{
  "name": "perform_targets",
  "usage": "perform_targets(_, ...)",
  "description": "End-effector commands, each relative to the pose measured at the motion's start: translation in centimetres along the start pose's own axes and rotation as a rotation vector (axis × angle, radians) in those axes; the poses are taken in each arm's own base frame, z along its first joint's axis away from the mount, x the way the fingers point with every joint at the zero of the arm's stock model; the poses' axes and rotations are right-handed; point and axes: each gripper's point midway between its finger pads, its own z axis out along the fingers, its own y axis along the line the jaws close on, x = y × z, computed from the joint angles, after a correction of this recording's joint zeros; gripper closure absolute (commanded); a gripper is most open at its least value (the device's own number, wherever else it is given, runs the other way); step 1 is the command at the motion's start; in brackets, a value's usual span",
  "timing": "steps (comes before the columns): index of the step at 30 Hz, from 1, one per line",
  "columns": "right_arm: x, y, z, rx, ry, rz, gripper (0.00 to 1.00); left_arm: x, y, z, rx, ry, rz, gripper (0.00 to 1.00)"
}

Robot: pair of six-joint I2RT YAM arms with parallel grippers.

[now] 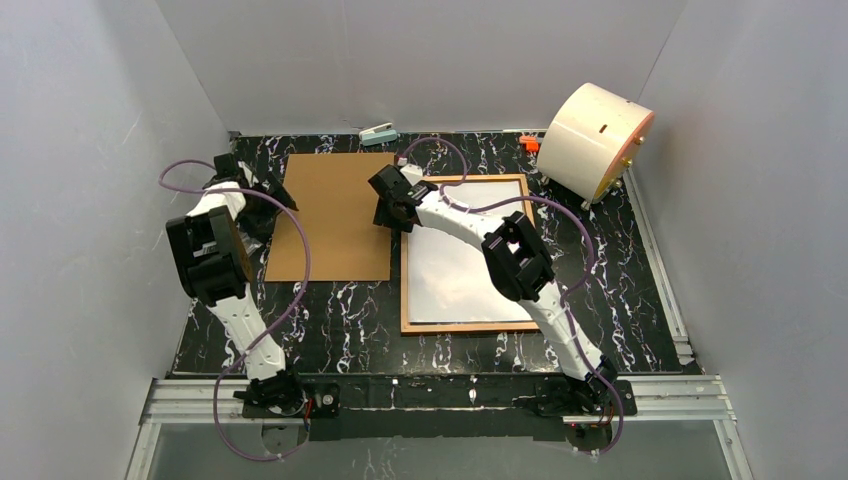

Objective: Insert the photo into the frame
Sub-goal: Turn over the photo frame item at the center of the board.

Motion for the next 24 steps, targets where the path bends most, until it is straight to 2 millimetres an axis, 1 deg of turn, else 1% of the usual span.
perform_targets(1,2.1,-1.2,2.0,-0.003,0.1,0.038,0.44,3.0,-0.2,2.3,0.04,0.146,-0.071,0.07)
perform_targets(2,2.6,-0.9,2.0,-0.027,0.127,0.052,0.43,3.6,-0.3,2.4,0.046,0.178,-0.085,0.09)
perform_targets(4,3.3,0.5,1.7,-0.115,0.186,0.073,0.44,4.6,-0.6,2.8,0.073,0.22,-0.109,0.14)
perform_targets(7,3.6,2.7,0.6,-0.239,0.264,0.11,0.44,5.5,-1.4,2.8,0.135,0.227,-0.129,0.19)
perform_targets(10,2.7,4.6,-0.6,-0.337,0.29,0.13,0.44,6.3,-1.3,2.7,0.137,0.231,-0.135,0.21)
perform_targets(12,2.0,6.1,-1.8,-0.412,0.294,0.133,0.44,6.6,-1.2,2.6,0.135,0.237,-0.134,0.23)
perform_targets(15,0.8,8.1,-3.6,-0.52,0.273,0.132,0.44,6.7,-1.3,2.1,0.135,0.233,-0.142,0.23)
perform_targets(19,-0.7,9.9,-6.3,-0.634,0.232,0.117,0.44,6.3,-1.2,1.5,0.121,0.215,-0.143,0.23)
perform_targets(24,-2.5,11.6,-9.5,-0.744,0.173,0.071,0.44,6.2,-1.2,0.9,0.112,0.202,-0.135,0.24)
